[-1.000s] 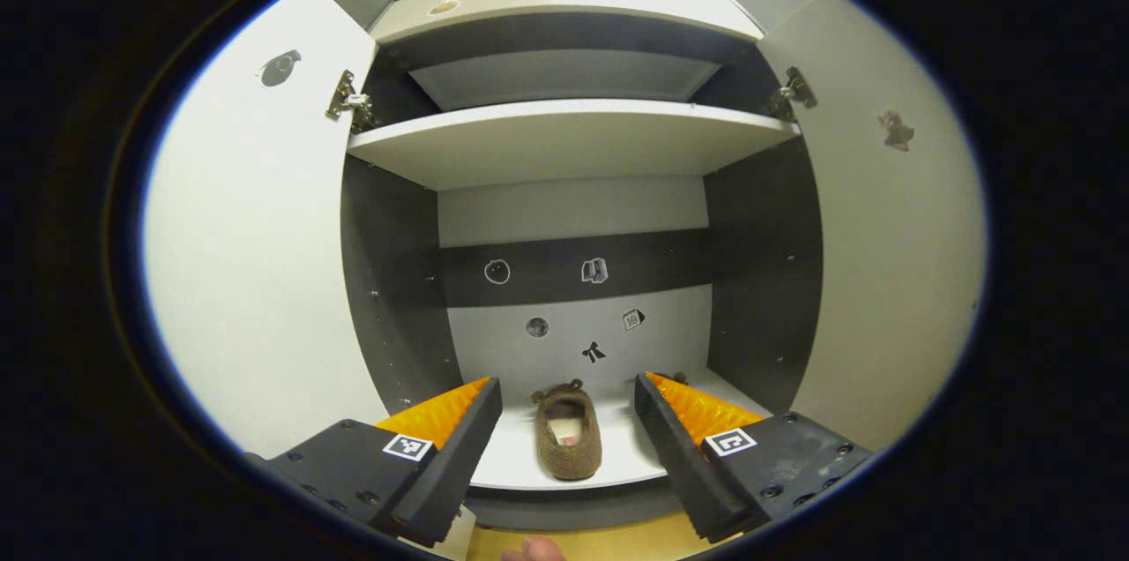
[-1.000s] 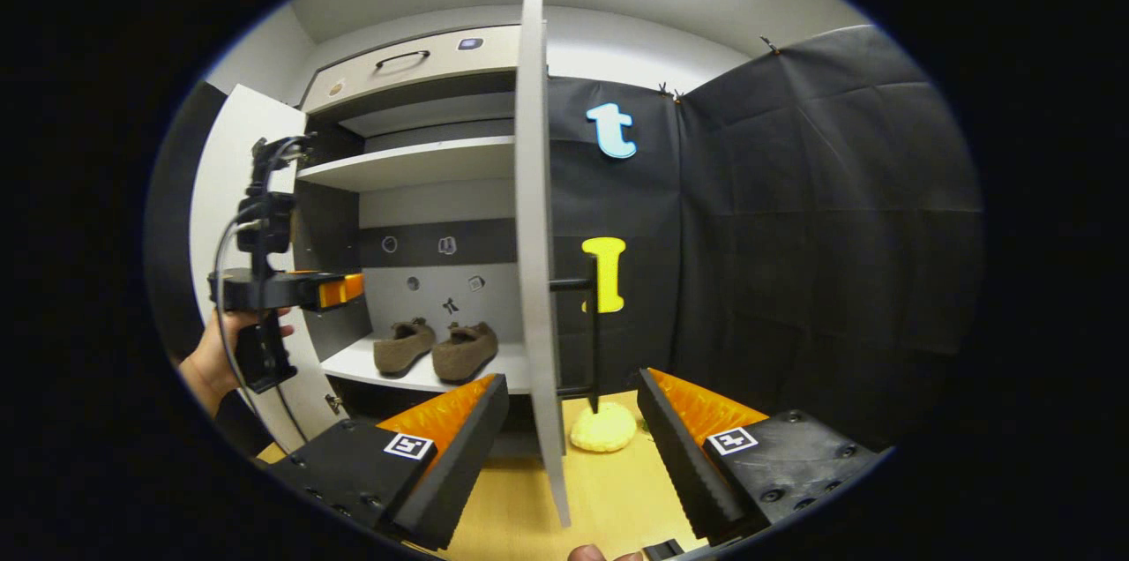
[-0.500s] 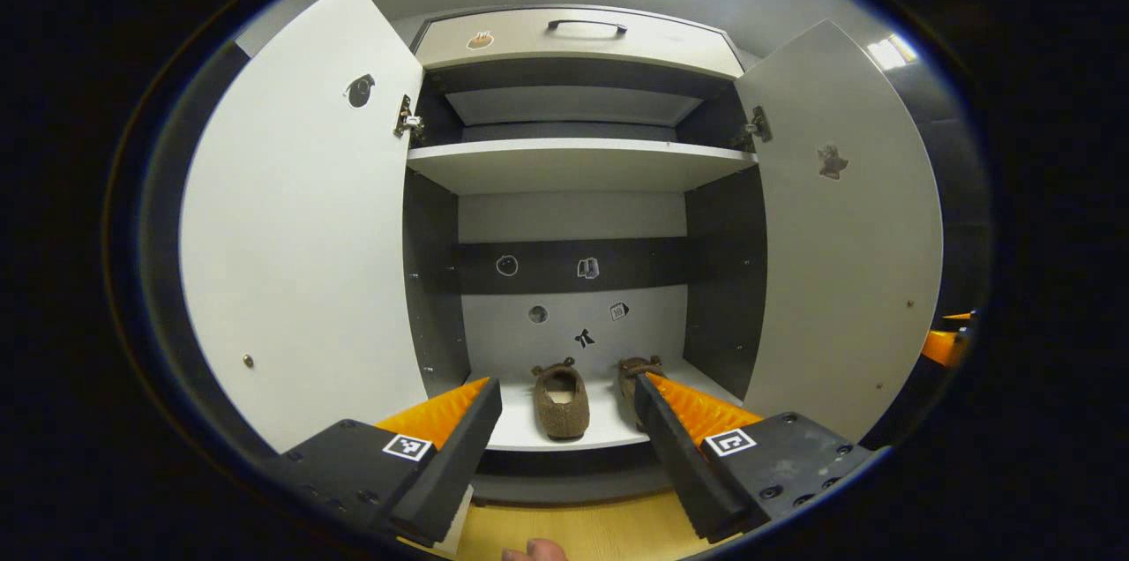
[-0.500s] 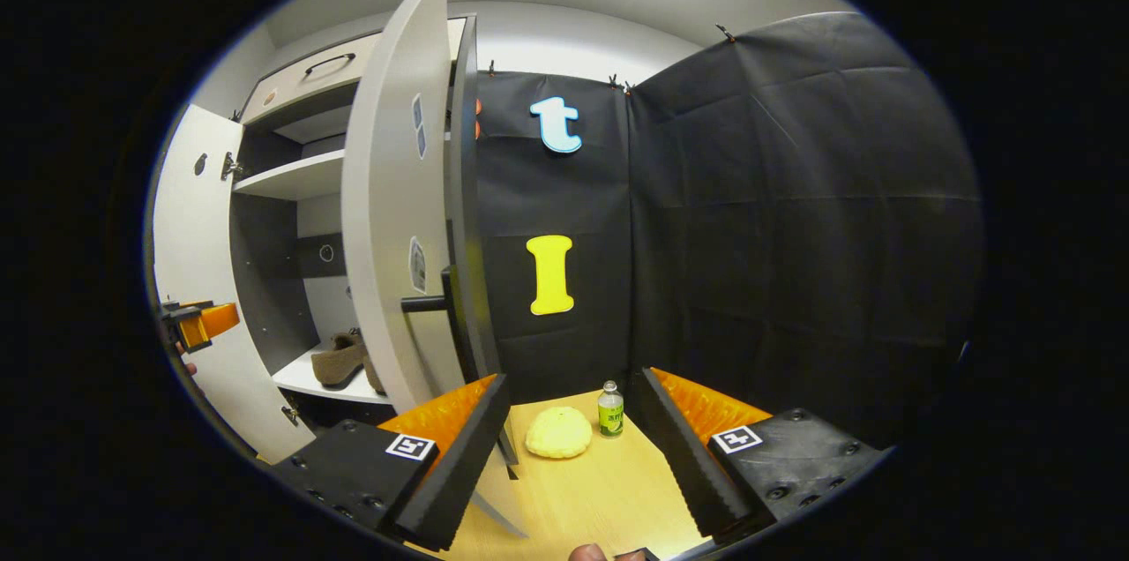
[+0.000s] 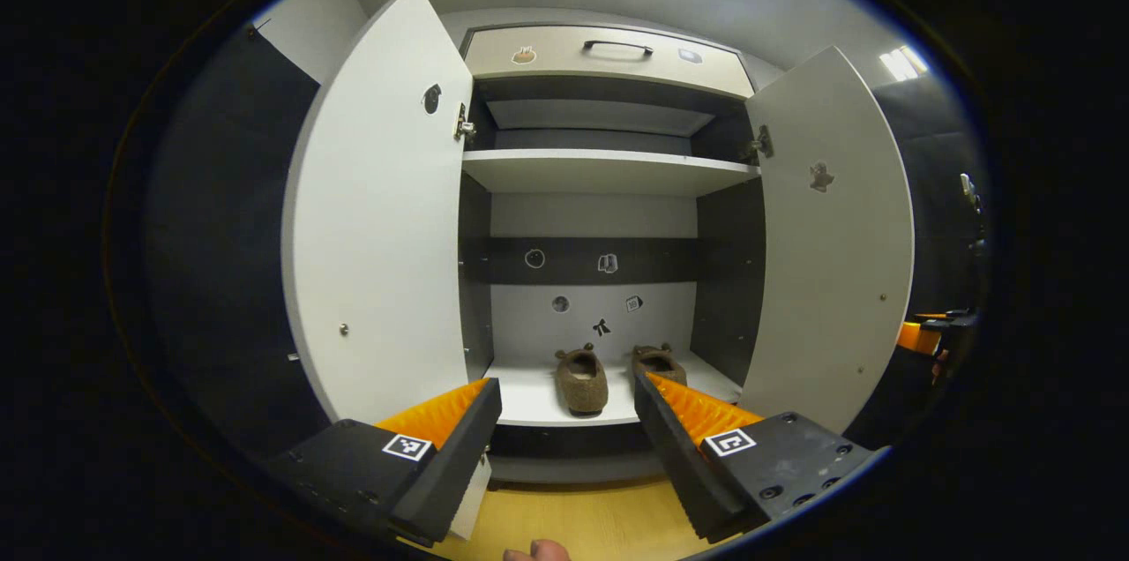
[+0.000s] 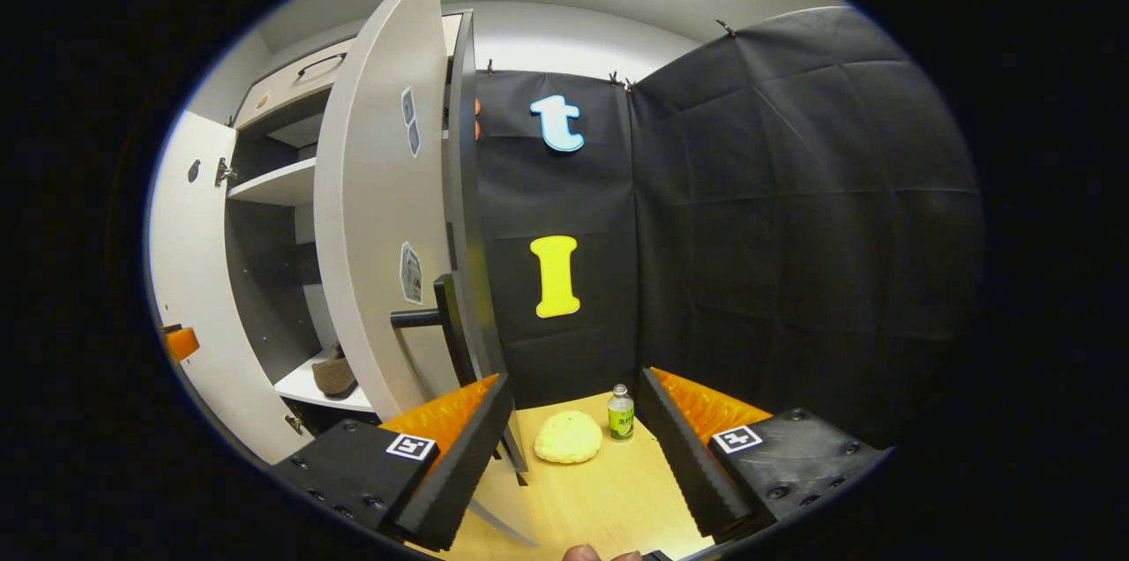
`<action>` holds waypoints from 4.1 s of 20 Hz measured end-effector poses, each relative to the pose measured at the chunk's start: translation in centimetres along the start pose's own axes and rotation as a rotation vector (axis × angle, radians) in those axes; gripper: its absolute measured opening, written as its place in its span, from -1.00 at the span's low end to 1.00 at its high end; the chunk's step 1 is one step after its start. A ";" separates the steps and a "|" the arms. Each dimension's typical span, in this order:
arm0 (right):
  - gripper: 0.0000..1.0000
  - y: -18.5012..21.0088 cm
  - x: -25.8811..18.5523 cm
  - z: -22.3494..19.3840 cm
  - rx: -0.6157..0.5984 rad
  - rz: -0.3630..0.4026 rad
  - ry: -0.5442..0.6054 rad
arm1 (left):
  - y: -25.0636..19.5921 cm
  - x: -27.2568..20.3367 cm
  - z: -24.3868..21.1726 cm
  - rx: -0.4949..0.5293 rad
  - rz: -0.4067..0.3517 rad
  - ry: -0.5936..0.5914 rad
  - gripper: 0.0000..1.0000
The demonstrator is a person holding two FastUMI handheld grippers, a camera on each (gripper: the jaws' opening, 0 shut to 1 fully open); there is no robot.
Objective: Grab one shoe with the right hand and put it into the shoe cabinet, grab the other shoe with the left hand and put it into the shoe cabinet; then close the right door with the right hand and the left door with the left hand.
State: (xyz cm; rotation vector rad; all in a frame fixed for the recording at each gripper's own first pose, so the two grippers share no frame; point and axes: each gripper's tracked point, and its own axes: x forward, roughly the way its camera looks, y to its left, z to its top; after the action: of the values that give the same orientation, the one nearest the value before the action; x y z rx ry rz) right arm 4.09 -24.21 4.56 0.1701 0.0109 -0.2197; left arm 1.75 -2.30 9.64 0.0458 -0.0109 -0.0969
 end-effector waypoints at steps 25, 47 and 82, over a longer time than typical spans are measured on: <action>0.97 23.6 -3.7 -3.7 -0.027 0.339 0.047 | 16.0 -8.6 -1.9 -0.032 0.139 0.049 0.94; 0.96 25.5 -6.5 -4.2 -0.011 0.395 0.079 | 20.7 -1.5 -2.6 0.033 0.176 0.064 0.82; 0.96 21.2 -2.1 -2.9 0.021 0.393 0.050 | 2.1 3.7 -0.9 0.028 0.070 0.028 0.84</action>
State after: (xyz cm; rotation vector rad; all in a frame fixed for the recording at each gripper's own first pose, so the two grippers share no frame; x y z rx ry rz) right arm 6.67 -2.92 5.34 0.1949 0.0250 0.1766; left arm 5.59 -0.56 8.89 0.0747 0.0136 -0.0260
